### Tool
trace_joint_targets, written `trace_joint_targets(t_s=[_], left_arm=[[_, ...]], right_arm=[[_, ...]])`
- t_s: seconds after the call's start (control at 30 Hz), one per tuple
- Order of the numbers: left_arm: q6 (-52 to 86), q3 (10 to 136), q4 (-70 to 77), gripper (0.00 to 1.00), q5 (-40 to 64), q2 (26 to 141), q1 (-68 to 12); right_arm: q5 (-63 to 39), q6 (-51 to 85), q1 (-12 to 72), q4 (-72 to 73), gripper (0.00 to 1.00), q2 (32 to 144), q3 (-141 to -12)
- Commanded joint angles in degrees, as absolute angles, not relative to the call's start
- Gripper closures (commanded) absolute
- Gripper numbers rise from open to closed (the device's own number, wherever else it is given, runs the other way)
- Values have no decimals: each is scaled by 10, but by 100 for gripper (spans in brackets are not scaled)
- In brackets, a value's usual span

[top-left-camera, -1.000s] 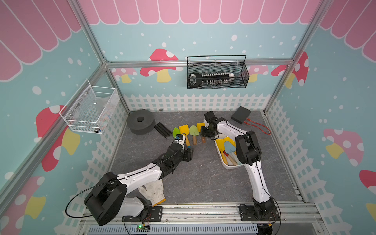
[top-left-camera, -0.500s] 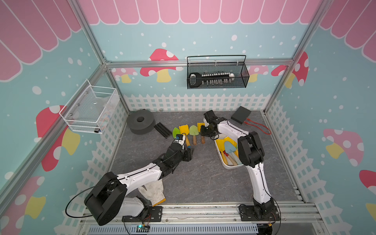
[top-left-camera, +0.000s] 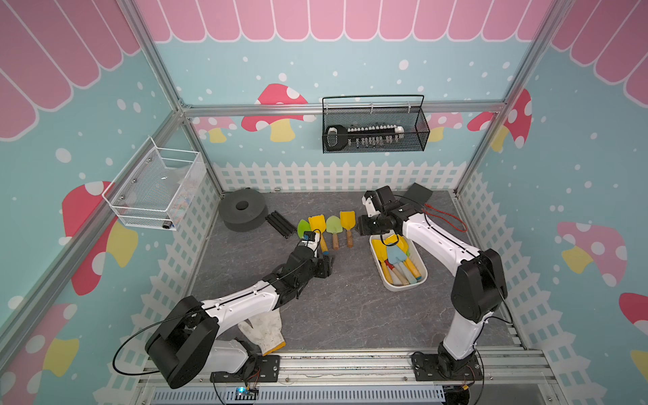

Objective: Take the shovel out of the storage box
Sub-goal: Place the shovel at the center of the board, then pick up the shovel from the storage box.

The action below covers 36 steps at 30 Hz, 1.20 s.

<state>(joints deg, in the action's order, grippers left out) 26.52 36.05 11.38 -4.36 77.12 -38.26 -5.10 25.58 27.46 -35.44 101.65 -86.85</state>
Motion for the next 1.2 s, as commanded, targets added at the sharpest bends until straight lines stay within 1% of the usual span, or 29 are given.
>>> trace_joint_targets(t_s=[0.0, 0.2, 0.27, 0.33, 0.43, 0.5, 0.63, 0.87, 1.17], left_arm=[[250, 377, 108, 34, -47, 761, -379], [234, 374, 104, 33, -48, 746, -379], [231, 373, 106, 32, -49, 741, -379], [230, 372, 107, 32, -51, 739, -380], [224, 370, 116, 32, -51, 741, -382], [218, 370, 121, 32, -48, 748, -386], [212, 381, 113, 32, -48, 764, -390], [208, 387, 106, 32, -48, 766, -397], [210, 386, 97, 32, -50, 753, -397]], right_arm=[[-33, 203, 275, -402, 48, 983, -829], [-42, 175, 270, -428, 48, 931, -762], [-42, 169, 264, -428, 49, 917, -739], [-34, 164, 257, -430, 51, 907, -721], [-21, 167, 245, -434, 51, 899, -702], [8, 165, 239, -438, 51, 893, -687], [57, 159, 229, -470, 50, 889, -673], [76, 148, 218, -497, 45, 904, -666], [104, 165, 215, -504, 45, 938, -647]])
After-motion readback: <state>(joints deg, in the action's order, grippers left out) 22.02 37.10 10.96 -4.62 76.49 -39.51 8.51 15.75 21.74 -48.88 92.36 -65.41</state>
